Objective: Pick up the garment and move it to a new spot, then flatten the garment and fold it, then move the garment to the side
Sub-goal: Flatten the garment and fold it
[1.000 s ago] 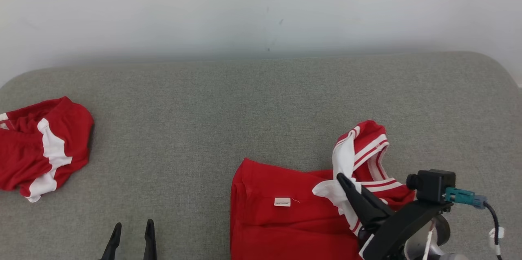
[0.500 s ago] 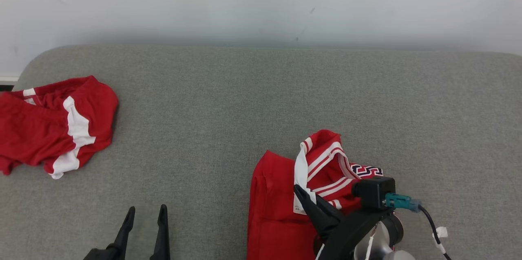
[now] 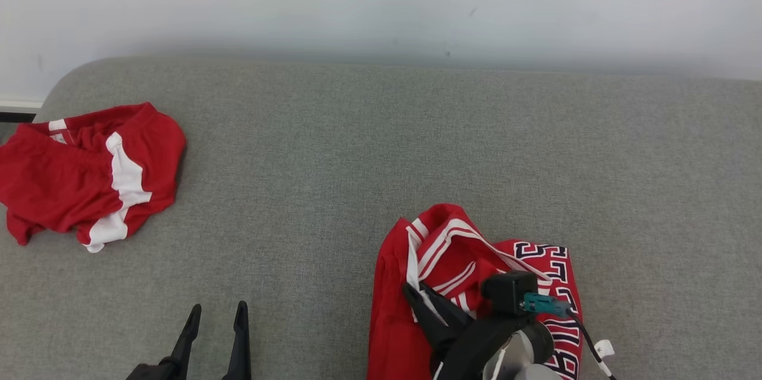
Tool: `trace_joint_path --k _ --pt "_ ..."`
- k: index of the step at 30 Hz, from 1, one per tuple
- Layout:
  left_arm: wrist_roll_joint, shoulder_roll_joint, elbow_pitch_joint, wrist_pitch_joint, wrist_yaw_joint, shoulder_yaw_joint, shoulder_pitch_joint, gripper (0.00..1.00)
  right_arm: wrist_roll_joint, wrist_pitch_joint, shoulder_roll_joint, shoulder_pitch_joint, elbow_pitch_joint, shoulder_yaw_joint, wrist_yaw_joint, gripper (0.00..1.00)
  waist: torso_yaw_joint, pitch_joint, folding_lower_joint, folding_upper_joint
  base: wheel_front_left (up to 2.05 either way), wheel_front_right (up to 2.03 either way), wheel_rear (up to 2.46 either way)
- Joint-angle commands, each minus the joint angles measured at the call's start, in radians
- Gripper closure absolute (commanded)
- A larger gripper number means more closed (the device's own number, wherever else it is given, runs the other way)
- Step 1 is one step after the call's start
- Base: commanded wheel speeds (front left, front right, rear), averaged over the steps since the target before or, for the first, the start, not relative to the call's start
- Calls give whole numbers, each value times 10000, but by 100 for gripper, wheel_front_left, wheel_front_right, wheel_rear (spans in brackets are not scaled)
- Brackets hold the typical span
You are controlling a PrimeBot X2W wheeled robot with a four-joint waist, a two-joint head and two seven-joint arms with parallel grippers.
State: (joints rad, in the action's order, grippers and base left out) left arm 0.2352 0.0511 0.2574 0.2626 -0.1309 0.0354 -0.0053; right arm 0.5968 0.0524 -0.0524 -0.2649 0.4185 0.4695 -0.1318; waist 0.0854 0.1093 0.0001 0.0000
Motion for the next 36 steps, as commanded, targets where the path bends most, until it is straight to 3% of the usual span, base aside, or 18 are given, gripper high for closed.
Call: trace_joint_path --k 1,7,13,21,27,36 --pt "17 -11 48 37 8 19 -65 0 105 -203 39 -192 70 141 26 0 -16 -30 -1 0 0 0 0" --pt "-54 -11 110 37 8 32 119 0 121 -807 30 -464 -103 336 26 0 -141 -190 -1 0 0 0 0" --pt "-104 -10 84 37 8 -105 306 0 -335 -1063 11 -331 -1052 -287 26 0 -365 -448 -1 0 0 0 0" --pt "-218 -11 -48 37 8 -399 472 0 -1234 -286 -539 912 -2821 -1524 26 0 -503 -615 -1 0 0 0 0" --pt "-149 -13 -91 37 8 -578 591 0 -1527 416 -585 1959 -3951 -1986 26 0 -579 -586 -1 0 0 0 0" --pt "-77 -11 -18 37 8 -363 421 0 -2208 1106 -468 1671 -3608 -1986 26 0 -366 -458 -1 0 0 0 0"
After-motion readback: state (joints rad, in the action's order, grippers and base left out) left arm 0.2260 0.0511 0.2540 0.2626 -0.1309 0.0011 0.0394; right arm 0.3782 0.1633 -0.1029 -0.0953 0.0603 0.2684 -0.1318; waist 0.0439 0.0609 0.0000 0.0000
